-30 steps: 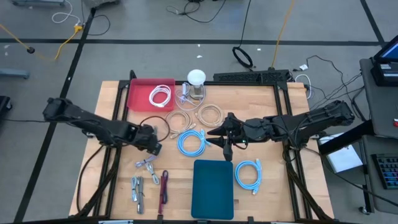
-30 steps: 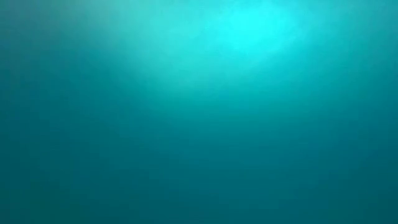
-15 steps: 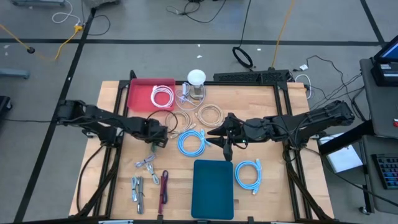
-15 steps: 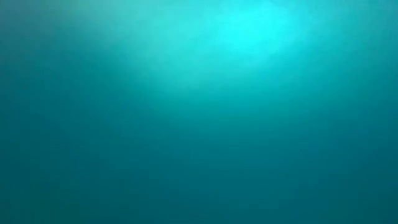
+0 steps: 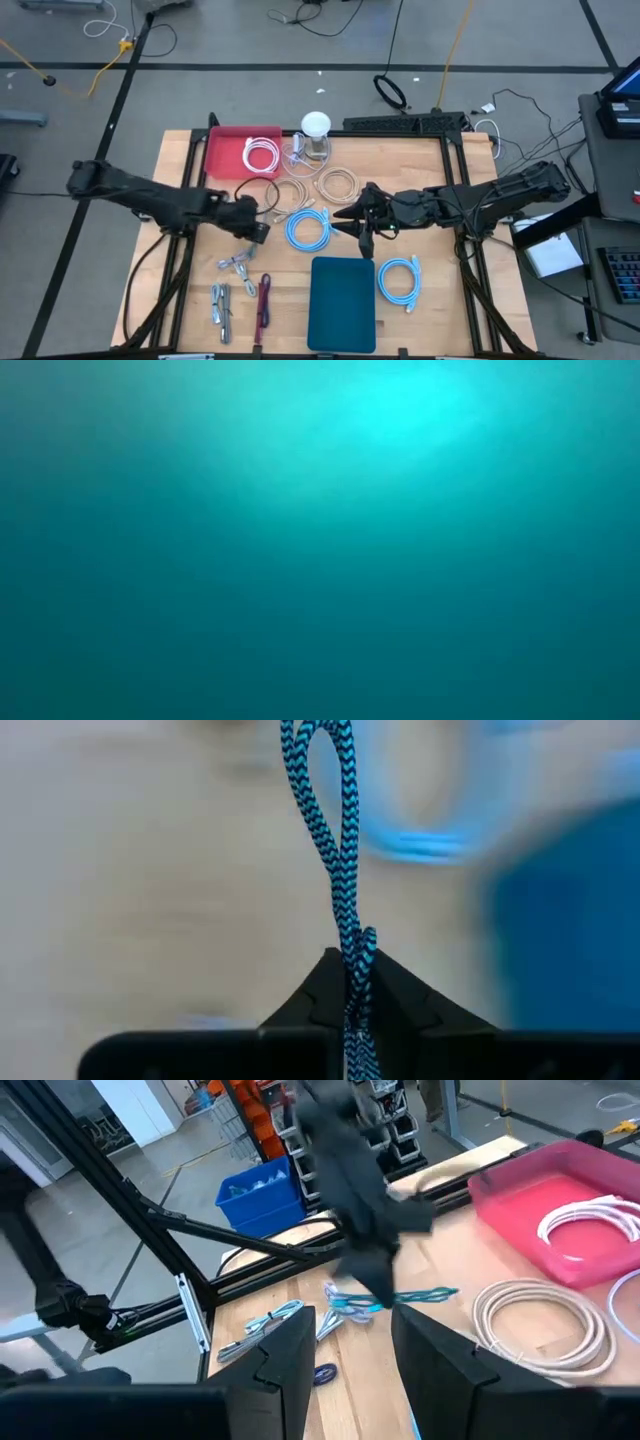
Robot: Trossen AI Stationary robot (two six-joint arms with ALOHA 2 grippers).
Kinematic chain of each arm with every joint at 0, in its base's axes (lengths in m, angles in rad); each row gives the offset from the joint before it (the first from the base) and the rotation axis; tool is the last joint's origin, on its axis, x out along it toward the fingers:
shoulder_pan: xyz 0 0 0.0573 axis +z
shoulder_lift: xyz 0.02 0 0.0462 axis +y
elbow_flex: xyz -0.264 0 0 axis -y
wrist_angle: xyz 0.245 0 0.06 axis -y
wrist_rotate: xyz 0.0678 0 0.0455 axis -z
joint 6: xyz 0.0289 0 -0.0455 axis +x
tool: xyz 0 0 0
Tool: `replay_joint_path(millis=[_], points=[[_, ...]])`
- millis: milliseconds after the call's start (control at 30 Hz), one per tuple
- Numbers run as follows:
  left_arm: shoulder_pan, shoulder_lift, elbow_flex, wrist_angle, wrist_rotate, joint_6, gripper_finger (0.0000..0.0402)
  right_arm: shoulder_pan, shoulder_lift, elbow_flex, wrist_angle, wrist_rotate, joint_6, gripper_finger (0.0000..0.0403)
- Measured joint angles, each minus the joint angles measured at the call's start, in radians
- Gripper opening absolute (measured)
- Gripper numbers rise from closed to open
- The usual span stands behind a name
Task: Pick & Place USB Port
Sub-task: Put the blue USB cable into the blue bin
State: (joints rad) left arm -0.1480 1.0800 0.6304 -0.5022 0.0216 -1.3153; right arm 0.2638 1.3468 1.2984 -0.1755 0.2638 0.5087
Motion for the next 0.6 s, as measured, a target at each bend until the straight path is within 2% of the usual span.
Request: replay_joint_path(millis=[100, 167, 233, 333, 467, 533, 600], points=[[-0.108, -0.066, 0.002, 0.22, -0.055, -0.102, 0.002, 0.0, 0.0, 0.0, -0.002, -0.007, 0.004, 0.013], [-0.185, -0.067, 0.003, 0.363, -0.132, -0.157, 0.002, 0.0, 0.0, 0.0, -0.003, -0.014, 0.003, 0.013], [-0.263, -0.029, 0.042, 0.426, -0.218, -0.19, 0.002, 0.0, 0.0, 0.0, -0.013, -0.034, 0.003, 0.013], [-0.342, 0.105, 0.156, 0.412, -0.3, -0.199, 0.002, 0.0, -0.001, 0.0, -0.045, -0.072, 0.002, 0.013], [-0.391, 0.348, 0.391, 0.4, -0.366, -0.204, 0.002, 0.002, -0.004, 0.0, -0.121, -0.145, 0.007, 0.013], [-0.398, 0.468, 0.535, 0.333, -0.397, -0.217, 0.002, 0.013, -0.006, 0.0, -0.188, -0.159, 0.008, 0.013], [-0.398, 0.582, 0.681, 0.196, -0.421, -0.268, 0.002, 0.03, -0.011, 0.0, -0.265, -0.13, 0.023, 0.013]])
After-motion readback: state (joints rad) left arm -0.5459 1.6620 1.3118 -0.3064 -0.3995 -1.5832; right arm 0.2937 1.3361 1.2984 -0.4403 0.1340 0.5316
